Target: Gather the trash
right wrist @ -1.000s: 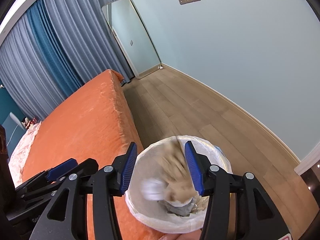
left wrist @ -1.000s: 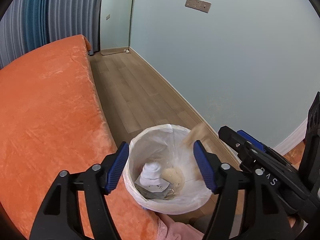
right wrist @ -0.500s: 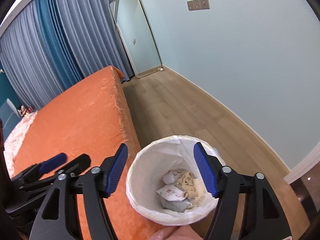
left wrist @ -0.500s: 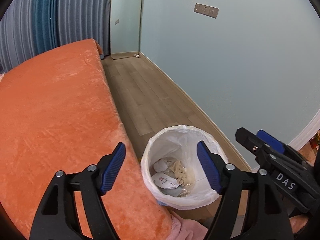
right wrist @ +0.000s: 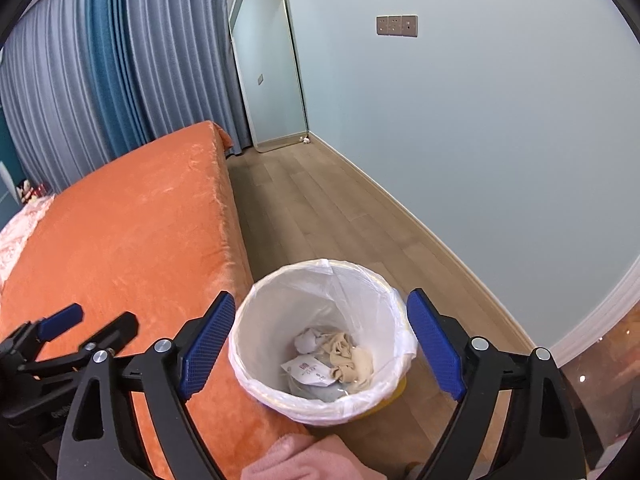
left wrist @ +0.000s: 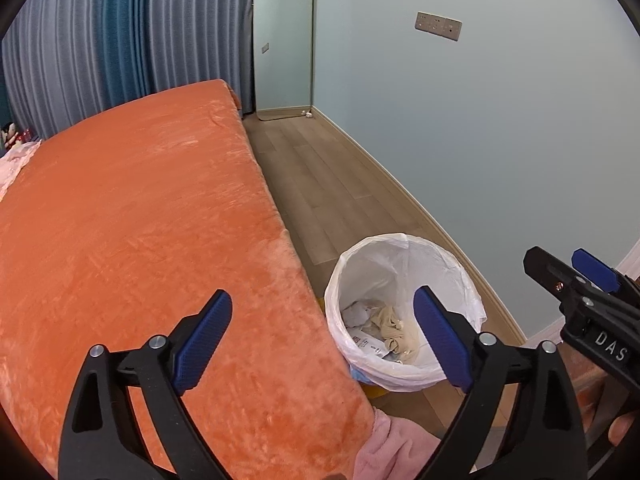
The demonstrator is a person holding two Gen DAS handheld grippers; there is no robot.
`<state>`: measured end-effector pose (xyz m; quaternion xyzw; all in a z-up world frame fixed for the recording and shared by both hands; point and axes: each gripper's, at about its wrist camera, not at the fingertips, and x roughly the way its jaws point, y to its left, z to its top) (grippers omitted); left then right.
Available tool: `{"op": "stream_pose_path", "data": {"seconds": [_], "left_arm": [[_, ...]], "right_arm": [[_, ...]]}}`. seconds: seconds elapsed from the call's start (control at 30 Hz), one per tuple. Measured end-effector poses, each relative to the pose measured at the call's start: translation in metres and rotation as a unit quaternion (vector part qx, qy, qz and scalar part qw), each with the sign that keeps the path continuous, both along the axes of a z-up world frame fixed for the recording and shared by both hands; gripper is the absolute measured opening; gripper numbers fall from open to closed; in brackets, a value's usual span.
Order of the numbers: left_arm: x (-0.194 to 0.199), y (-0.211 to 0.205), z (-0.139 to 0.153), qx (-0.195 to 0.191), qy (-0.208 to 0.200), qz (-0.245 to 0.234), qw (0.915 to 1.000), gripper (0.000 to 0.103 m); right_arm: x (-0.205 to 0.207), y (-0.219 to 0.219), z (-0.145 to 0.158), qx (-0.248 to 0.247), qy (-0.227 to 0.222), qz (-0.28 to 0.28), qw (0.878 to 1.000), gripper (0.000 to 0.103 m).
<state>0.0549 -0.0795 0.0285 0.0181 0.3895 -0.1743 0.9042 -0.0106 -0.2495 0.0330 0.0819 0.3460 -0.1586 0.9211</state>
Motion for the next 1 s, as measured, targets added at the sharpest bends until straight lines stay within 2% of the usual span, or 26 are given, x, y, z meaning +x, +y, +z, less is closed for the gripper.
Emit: {"op": "stream_pose_path", "data": {"seconds": [0.17, 0.23, 0.43, 1.0], "left_arm": [[-0.006, 0.007, 0.002, 0.001, 0.0, 0.012, 0.9999, 0.088], [-0.008, 0.009, 0.003, 0.003, 0.0, 0.016, 0.9999, 0.088], [-0.019, 0.012, 0.005, 0.003, -0.001, 0.021, 0.9998, 0.089], [-0.04, 0.032, 0.008, 0.0, -0.01, 0.056, 0.9984, 0.092]], "right_arm": [[-0.006, 0.012, 0.001, -0.023, -0.001, 0.003, 1.0, 0.085], [-0.011, 0.015, 0.001, -0.019, -0.004, 0.006, 1.0, 0.096], [-0.018, 0.027, 0.001, -0.023, -0.008, 0.021, 0.999, 0.096], [-0.04, 0.034, -0.005, -0.028, 0.002, 0.011, 1.0, 0.096]]}}
